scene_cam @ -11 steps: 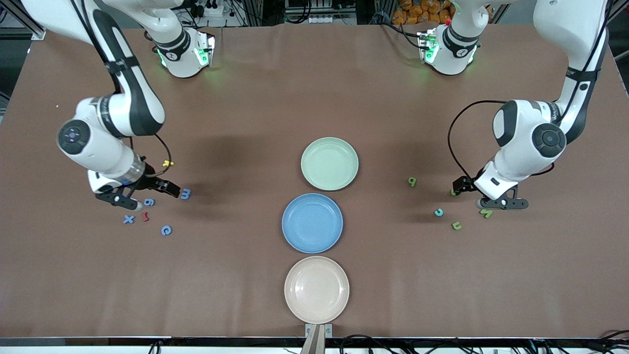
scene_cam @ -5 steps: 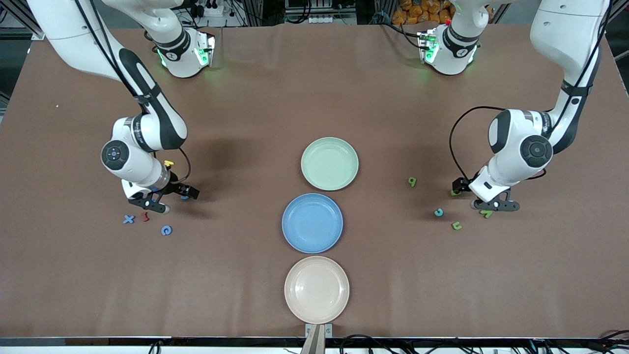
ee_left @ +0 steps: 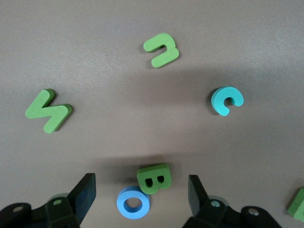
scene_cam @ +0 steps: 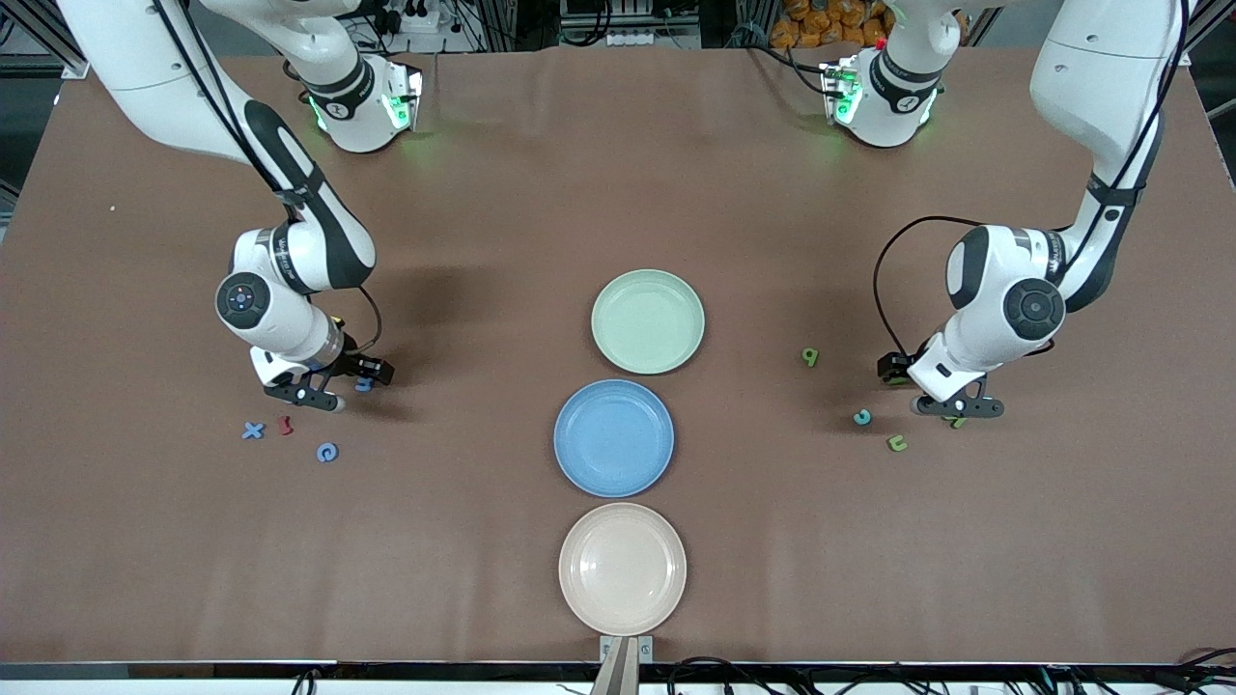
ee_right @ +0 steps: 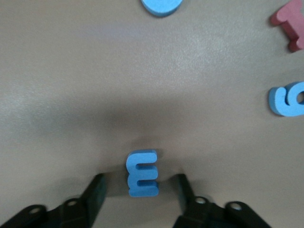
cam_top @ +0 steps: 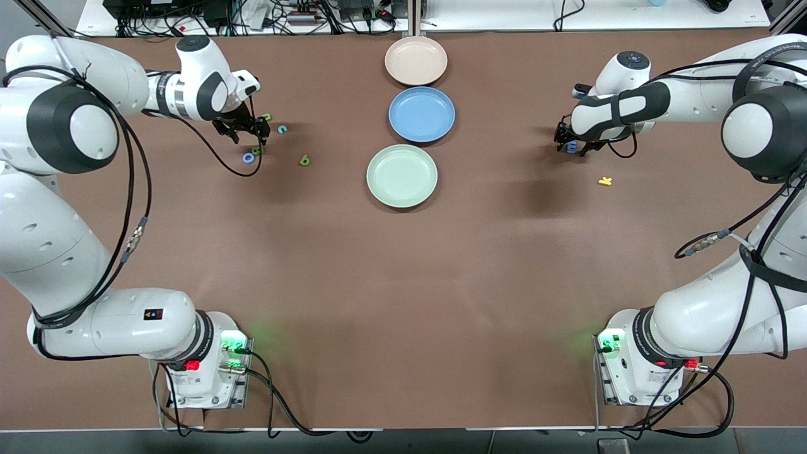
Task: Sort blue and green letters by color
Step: 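Grasp the blue E with the right gripper while the left gripper grasps green B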
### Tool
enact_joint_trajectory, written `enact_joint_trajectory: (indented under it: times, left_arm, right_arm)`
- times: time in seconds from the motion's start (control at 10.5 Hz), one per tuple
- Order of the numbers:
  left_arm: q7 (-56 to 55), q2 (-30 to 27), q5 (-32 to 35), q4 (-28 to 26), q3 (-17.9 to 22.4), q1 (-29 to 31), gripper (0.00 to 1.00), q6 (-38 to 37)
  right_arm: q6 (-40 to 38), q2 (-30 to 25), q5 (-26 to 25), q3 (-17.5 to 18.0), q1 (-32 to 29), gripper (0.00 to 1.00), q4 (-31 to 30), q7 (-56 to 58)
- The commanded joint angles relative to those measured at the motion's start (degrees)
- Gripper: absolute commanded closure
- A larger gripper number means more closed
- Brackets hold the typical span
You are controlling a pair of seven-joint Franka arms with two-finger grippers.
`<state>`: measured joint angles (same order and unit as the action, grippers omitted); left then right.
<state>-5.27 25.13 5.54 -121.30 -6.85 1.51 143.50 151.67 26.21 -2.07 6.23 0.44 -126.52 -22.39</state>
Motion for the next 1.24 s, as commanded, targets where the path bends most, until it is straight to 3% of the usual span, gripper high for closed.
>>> enact_joint_trajectory:
  times: [0.0, 0.48, 0.67, 0.95, 1.14]
  left_arm:
    - [-2.20, 1.85, 1.93, 1.50, -0.27, -0.10, 0.17, 0.38]
    - [-2.11, 2.99, 1.93, 1.50, -0.27, -0.10, 0.21, 0.99]
    - [-2.11, 3.52, 1.93, 1.59, -0.27, -0.10, 0.24, 1.17]
    - [-2.11, 3.87, 1.93, 1.59, -0.27, -0.10, 0.28, 1.17]
    - [-2.11, 3.96, 1.93, 1.50, -0.36, -0.10, 0.28, 1.17]
  right_arm:
    - [0.65, -0.55, -1.27, -0.08, 0.08, 0.76, -0.75, 0.15]
    - [-0.05, -0.98, -1.53, -0.08, -0.18, 0.97, 0.65, 0.33]
    - [-2.15, -1.95, -1.44, -0.08, 0.26, 0.99, 3.72, 0.41]
    - [-14.61, -2.13, -0.57, 0.01, 3.32, 0.99, 12.85, -0.72]
    - [-15.88, -2.04, 0.22, 0.19, 6.75, 0.99, 16.37, -1.95]
